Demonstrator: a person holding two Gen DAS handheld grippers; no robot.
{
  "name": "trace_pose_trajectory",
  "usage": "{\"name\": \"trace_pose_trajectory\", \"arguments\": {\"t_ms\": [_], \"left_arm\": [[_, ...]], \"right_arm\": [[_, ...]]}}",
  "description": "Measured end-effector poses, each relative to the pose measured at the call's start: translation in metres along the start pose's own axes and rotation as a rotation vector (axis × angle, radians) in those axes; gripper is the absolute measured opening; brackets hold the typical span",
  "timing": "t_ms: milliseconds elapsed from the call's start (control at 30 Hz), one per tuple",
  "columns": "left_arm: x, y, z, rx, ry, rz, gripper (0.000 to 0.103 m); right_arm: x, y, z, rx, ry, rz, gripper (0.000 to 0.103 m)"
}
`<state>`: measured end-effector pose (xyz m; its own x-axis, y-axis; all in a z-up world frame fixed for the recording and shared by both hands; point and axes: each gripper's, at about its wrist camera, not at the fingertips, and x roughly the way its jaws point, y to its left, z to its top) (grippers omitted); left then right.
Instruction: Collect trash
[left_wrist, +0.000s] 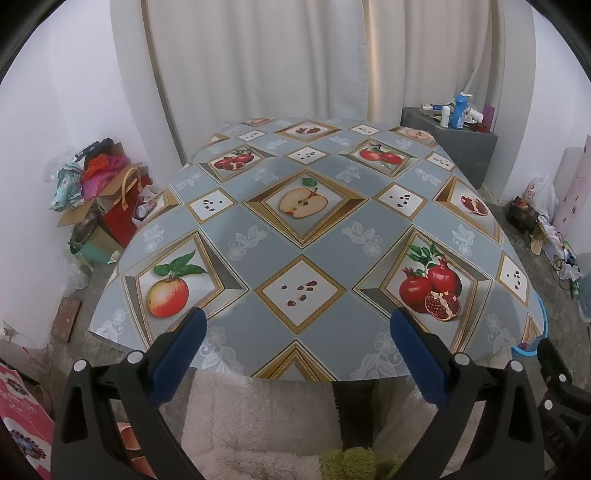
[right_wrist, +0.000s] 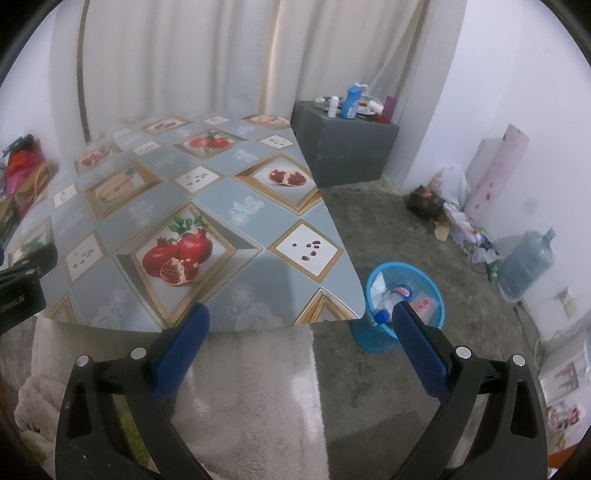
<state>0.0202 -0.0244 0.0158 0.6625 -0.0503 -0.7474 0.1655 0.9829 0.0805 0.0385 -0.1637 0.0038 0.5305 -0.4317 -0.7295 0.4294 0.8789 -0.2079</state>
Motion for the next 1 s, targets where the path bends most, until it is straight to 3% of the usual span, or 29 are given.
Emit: {"name": "trace_pose_trajectory", "arguments": {"t_ms": [1000], "left_arm": [[-0.0003,0.0,-0.0004,0.002,0.003,0.001,0.098]], "right_arm": [[-0.0004,-0.0019,-0.0003,-0.001,-0.001,0.004,0.095]]}}
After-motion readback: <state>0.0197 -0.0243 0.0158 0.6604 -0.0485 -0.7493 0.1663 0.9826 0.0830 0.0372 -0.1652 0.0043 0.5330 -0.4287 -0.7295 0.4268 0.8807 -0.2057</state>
